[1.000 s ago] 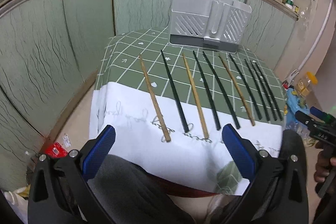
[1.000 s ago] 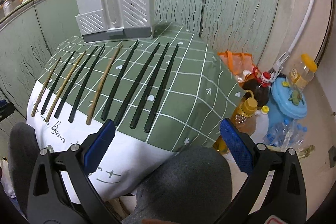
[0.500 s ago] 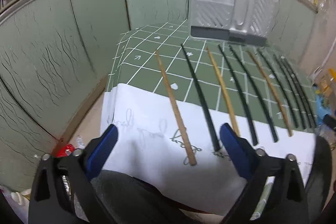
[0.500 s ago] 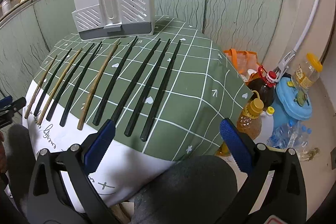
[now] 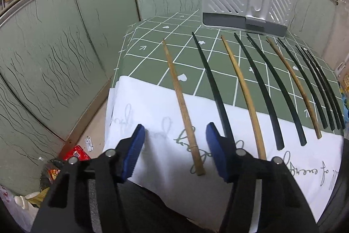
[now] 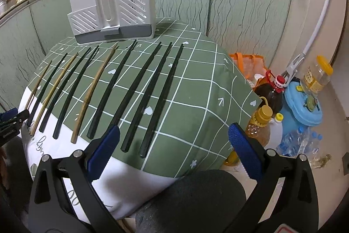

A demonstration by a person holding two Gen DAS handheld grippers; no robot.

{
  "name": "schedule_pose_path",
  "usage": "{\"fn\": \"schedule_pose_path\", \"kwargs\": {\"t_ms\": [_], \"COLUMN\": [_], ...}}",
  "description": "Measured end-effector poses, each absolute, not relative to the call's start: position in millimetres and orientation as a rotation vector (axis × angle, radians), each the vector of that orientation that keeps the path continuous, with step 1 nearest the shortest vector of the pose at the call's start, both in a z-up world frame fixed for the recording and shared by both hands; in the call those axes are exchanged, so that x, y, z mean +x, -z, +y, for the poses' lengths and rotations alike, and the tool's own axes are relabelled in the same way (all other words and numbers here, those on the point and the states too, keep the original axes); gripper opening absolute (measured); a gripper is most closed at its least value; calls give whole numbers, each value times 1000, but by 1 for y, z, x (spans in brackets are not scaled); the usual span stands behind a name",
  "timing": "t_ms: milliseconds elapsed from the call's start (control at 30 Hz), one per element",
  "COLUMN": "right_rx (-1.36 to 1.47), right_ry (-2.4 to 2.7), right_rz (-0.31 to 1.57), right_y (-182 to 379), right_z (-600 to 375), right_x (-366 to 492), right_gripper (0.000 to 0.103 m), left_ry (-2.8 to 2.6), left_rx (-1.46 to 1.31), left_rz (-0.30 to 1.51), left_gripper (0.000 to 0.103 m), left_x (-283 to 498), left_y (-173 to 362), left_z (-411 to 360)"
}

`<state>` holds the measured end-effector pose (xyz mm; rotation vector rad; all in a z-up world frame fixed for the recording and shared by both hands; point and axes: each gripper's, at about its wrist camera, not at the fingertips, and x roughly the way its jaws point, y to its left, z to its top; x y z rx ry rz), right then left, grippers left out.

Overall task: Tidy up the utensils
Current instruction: 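Close the left tool on a wooden chopstick while the right tool grasps a black chopstick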

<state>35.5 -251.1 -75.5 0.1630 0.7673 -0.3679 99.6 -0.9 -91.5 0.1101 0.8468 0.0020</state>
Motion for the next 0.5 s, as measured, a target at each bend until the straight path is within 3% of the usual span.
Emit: {"fn": "schedule_pose_path", "kwargs": {"t_ms": [167,333,500], "right_rx": [163,152,120], "right_ry": [366,369,362], "right_rz": [774,794,801], "right_y": [81,90,96], "right_z": [-250,-245,-235], "right_x": [39,44,47], "right_gripper": [75,48,30], "left_ry": [-9,-14,-25], "left_rx": [113,104,103], "left_rz": [838,824,814], "left_gripper": [49,45,43], "left_x": [96,95,92], "left_y": [92,94,94], "left_z": [-5,-7,-8]}}
